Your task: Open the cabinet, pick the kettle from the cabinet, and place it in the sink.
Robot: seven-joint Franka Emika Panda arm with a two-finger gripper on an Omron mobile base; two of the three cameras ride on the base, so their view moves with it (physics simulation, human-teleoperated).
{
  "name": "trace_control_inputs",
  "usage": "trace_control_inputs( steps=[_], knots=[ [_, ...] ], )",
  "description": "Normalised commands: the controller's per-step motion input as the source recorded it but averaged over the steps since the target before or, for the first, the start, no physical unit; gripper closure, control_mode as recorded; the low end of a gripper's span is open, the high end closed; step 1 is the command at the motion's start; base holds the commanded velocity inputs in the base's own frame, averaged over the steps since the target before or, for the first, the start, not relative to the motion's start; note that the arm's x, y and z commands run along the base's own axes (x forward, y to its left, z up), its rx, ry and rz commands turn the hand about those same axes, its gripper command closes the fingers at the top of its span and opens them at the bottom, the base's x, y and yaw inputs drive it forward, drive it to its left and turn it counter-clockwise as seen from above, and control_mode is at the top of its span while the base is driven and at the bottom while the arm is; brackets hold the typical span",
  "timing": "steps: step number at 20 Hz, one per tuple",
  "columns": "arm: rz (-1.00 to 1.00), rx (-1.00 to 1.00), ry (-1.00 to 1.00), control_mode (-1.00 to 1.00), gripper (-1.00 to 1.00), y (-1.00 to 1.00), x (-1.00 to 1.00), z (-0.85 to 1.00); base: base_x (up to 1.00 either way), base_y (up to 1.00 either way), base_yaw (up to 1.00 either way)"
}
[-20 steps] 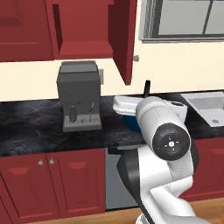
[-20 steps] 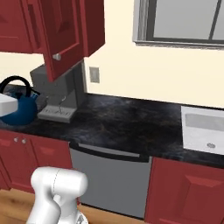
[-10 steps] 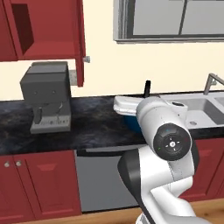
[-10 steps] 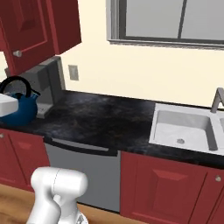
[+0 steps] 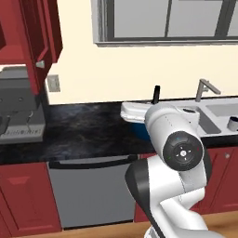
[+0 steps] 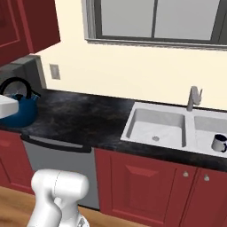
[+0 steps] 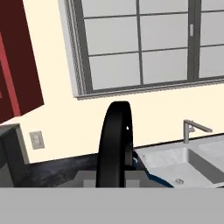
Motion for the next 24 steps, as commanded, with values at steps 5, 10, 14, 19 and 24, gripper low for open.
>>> trace_control_inputs(
  steps=[5, 10, 14, 19, 24],
  knots=[
    [0.0, 0.0, 0.0, 1.0, 1.0, 0.0, 0.0, 0.0, 0.05, -0.65, 0.0],
    [0.0, 0.0, 0.0, 1.0, 1.0, 0.0, 0.0, 0.0, 0.09, -0.64, 0.0],
    [0.0, 0.0, 0.0, 1.0, 1.0, 0.0, 0.0, 0.0, 0.13, -0.63, 0.0],
    [0.0, 0.0, 0.0, 1.0, 1.0, 0.0, 0.0, 0.0, 0.28, -0.57, 0.0],
    [0.0, 0.0, 0.0, 1.0, 1.0, 0.0, 0.0, 0.0, 0.44, -0.47, 0.0]
  ],
)
